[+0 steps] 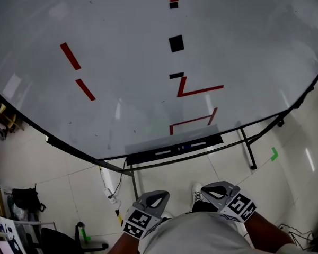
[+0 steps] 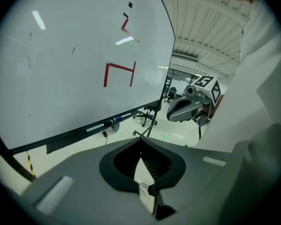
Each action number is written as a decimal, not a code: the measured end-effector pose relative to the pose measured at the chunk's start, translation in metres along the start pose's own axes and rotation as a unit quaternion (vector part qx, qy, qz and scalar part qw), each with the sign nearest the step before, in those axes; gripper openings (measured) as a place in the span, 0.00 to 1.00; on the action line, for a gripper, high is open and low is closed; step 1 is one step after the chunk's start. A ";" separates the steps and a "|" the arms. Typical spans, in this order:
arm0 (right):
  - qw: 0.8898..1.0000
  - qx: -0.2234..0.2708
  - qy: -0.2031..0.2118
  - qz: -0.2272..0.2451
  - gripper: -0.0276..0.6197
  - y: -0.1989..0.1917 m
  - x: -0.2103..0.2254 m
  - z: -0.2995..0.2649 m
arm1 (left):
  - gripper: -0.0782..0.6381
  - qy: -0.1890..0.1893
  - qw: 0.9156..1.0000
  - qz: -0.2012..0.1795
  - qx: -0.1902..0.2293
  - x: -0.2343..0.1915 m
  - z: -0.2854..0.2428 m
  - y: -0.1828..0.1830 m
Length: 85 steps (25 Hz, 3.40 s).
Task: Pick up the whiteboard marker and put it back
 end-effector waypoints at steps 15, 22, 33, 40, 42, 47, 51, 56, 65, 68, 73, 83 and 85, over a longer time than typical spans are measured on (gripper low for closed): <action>0.996 -0.007 0.046 0.077 0.05 0.047 0.126 -0.004 | 0.13 0.097 0.995 0.020 0.003 -0.052 -0.070 0.067; 0.994 -0.015 0.016 0.111 0.05 0.061 0.131 -0.032 | 0.13 0.083 0.996 0.032 -0.012 -0.069 -0.064 0.054; 0.992 -0.025 -0.033 0.116 0.05 0.072 0.115 -0.069 | 0.13 0.032 0.999 0.003 -0.020 -0.090 -0.045 0.047; 0.981 -0.060 -0.060 0.173 0.08 0.069 0.113 -0.077 | 0.13 0.004 0.998 -0.050 -0.042 -0.075 -0.050 0.039; 0.978 -0.068 -0.062 0.188 0.08 0.069 0.113 -0.079 | 0.13 0.002 0.998 -0.041 -0.040 -0.075 -0.050 0.037; 0.967 -0.100 -0.068 0.226 0.08 0.061 0.116 -0.084 | 0.13 0.011 0.999 -0.026 -0.033 -0.076 -0.044 0.035; 0.949 -0.139 -0.077 0.271 0.08 0.053 0.123 -0.089 | 0.13 0.023 0.999 -0.020 -0.029 -0.081 -0.041 0.034; 0.931 -0.174 -0.079 0.312 0.08 0.042 0.130 -0.093 | 0.13 0.028 0.999 -0.015 -0.025 -0.079 -0.038 0.034; 0.912 -0.206 -0.076 0.346 0.08 0.034 0.139 -0.098 | 0.13 0.029 0.999 -0.017 -0.025 -0.077 -0.038 0.035; 0.910 -0.210 -0.079 0.349 0.08 0.033 0.143 -0.099 | 0.13 0.030 0.999 -0.016 -0.025 -0.078 -0.038 0.035; 0.900 -0.230 -0.091 0.359 0.10 0.028 0.157 -0.105 | 0.13 0.029 0.999 -0.015 -0.026 -0.078 -0.040 0.035; 0.890 -0.241 -0.092 0.376 0.10 0.024 0.164 -0.119 | 0.13 0.026 0.999 -0.015 -0.028 -0.076 -0.041 0.034; 0.887 -0.239 -0.095 0.383 0.10 0.024 0.165 -0.122 | 0.13 0.026 0.999 -0.015 -0.029 -0.076 -0.041 0.034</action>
Point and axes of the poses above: the fingertips, and each gripper's own axes: z backward along the fingers, x to its right, y out of its top, the point moved 1 cm from there along z, backward along the fingers, and after that the axes turned 9 degrees about -z, right-handed, at the moved point
